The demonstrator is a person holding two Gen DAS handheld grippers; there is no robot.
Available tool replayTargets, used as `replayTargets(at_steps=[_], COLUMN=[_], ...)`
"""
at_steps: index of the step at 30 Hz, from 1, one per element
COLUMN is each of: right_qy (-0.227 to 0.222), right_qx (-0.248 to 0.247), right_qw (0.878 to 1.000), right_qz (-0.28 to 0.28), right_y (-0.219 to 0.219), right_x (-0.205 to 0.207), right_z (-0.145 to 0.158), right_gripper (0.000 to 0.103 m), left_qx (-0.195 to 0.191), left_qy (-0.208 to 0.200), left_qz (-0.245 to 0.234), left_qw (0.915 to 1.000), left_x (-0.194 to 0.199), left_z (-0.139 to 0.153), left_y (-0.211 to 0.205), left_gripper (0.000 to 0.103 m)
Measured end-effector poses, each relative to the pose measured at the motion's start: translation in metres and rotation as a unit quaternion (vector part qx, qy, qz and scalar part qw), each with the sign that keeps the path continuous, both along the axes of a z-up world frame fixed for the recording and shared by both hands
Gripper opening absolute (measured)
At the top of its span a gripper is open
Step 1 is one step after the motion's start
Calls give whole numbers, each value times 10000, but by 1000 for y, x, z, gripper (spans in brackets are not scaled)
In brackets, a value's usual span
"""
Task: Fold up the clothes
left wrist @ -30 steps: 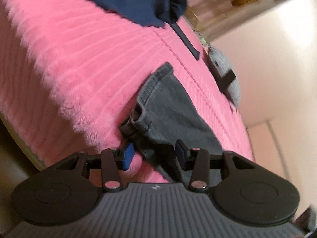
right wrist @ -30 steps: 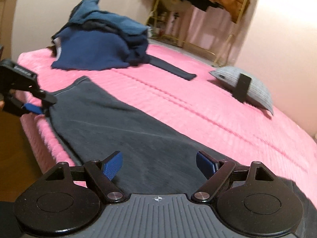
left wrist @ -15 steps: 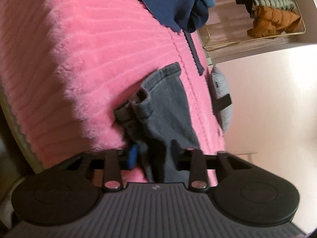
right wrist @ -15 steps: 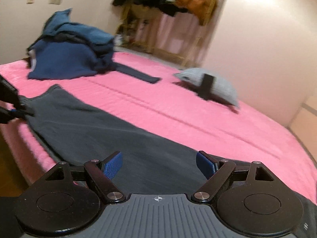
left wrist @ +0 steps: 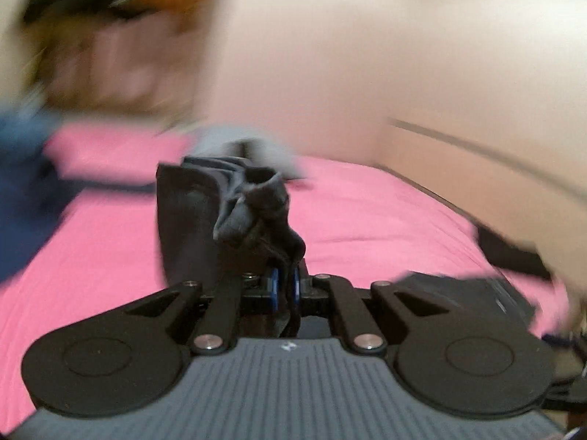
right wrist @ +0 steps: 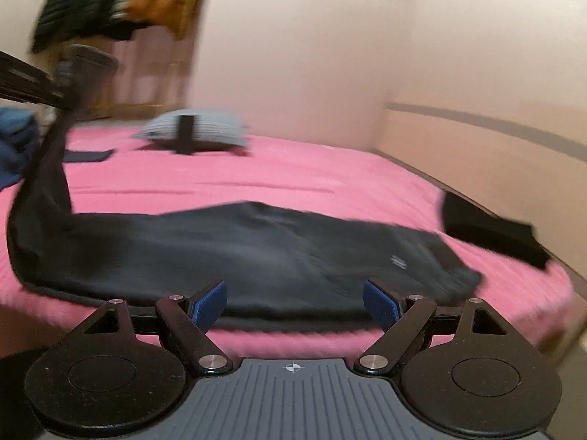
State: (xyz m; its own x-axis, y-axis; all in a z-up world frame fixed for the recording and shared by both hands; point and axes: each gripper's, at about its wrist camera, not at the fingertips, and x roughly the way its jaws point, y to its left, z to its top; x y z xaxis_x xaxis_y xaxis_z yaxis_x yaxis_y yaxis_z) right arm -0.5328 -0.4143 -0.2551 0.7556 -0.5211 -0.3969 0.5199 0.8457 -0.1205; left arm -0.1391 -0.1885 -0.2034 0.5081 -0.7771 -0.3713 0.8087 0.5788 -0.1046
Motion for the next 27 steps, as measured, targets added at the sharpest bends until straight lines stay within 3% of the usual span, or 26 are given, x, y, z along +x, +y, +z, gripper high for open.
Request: replayTargets(at_steps=[3, 5, 6, 9, 11, 12, 14, 19, 23, 25, 27], right_qy=[32, 47, 43, -77, -177, -218, -325, -797, -1215, -1376, -1299], right_qx=[149, 277, 331, 439, 597, 693, 907, 1710, 2537, 2884, 3050], right_qw=[9993, 9981, 9974, 9959, 9949, 9946, 9936, 9820, 9583, 9456, 9423], right_qz=[-338, -540, -631, -782, -792, -743, -592, 72, 493, 617, 470], right_y=[-17, -29, -35, -47, -53, -56, -62, -59, -60, -62, -68], right_x=[-26, -39, -44, -49, -46, -41, -30, -4, 20, 36, 54], right_z=[-6, -9, -10, -9, -11, -11, -11, -3, 2, 1, -8], right_gripper=[84, 84, 84, 84, 84, 84, 84, 84, 84, 84, 84], left_qx=[577, 1096, 1445, 2897, 3134, 3127, 3018, 2412, 1991, 1900, 1918], left_qy=[-552, -937, -1141, -1513, -2231, -2345, -2239, -1154, -660, -632, -549], left_qz=[-1026, -1630, -1879, -2414, -2428, -2387, -2455, -2710, -2179, -1774, -1381], left_qw=[9915, 9760, 9648, 9137, 8905, 8890, 8936, 9247, 9532, 9636, 9701], left_x=[-49, -81, -97, -134, -154, -158, -158, -129, -106, -89, -67], left_z=[-7, -27, -48, -123, -144, -147, -142, -101, -68, -59, -60], left_y=[-91, -150, -178, -239, -240, -236, -229, -190, -134, -111, -97], left_gripper=[4, 4, 4, 5, 4, 4, 9, 19, 23, 31, 36])
